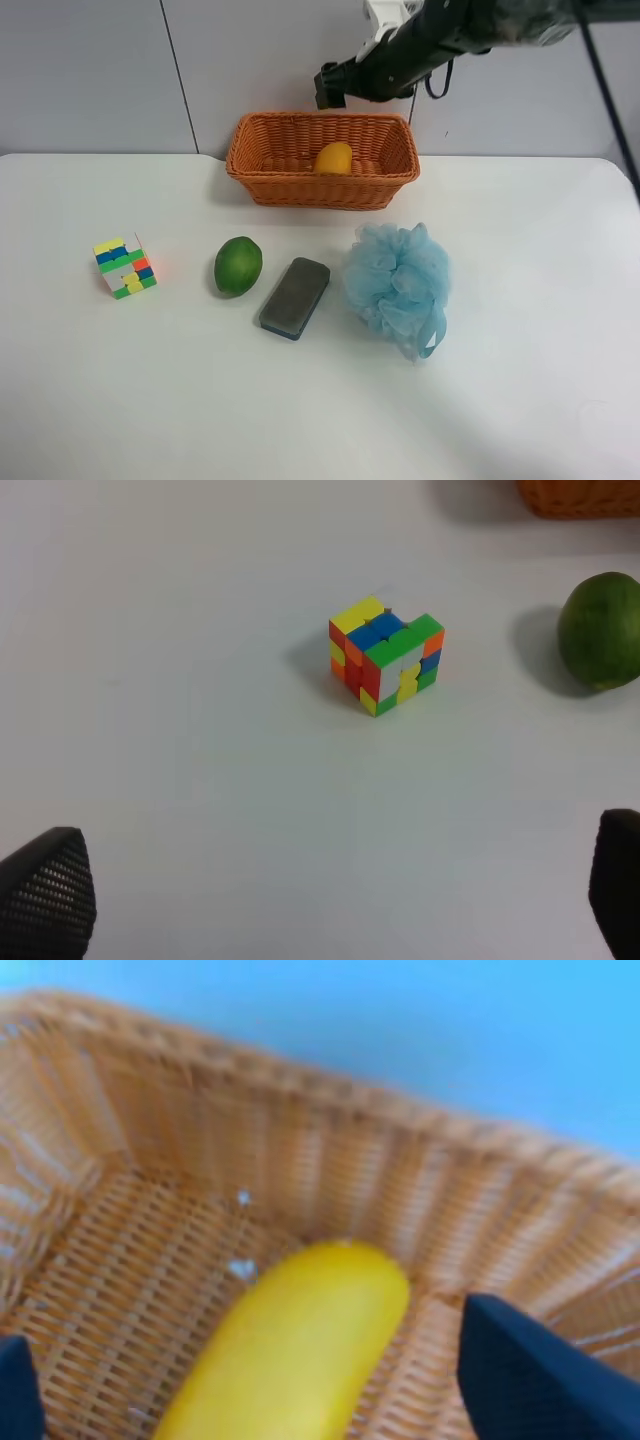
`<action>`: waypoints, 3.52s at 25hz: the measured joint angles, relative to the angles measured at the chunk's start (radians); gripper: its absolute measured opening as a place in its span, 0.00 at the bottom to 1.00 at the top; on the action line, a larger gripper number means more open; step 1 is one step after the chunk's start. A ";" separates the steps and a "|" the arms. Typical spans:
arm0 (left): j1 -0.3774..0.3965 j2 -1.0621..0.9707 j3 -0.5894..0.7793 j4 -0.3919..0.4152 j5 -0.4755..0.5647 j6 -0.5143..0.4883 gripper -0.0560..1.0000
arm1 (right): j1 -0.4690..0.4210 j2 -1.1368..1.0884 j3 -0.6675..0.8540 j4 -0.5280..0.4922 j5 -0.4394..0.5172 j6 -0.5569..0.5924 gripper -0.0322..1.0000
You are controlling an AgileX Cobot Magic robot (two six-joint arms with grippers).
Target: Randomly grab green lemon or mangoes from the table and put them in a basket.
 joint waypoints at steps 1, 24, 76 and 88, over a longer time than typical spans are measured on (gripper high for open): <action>0.000 0.000 0.000 0.000 0.000 0.000 0.99 | 0.000 -0.029 -0.001 -0.041 0.029 -0.001 0.82; 0.000 0.000 0.000 0.000 0.000 0.000 0.99 | -0.218 -0.894 0.379 -0.451 0.559 0.168 0.82; 0.000 0.000 0.000 0.000 0.000 0.000 0.99 | -0.383 -2.051 1.205 -0.211 0.679 0.136 0.82; 0.000 0.000 0.000 0.000 0.000 0.000 0.99 | -0.383 -2.051 1.205 -0.211 0.679 0.136 0.82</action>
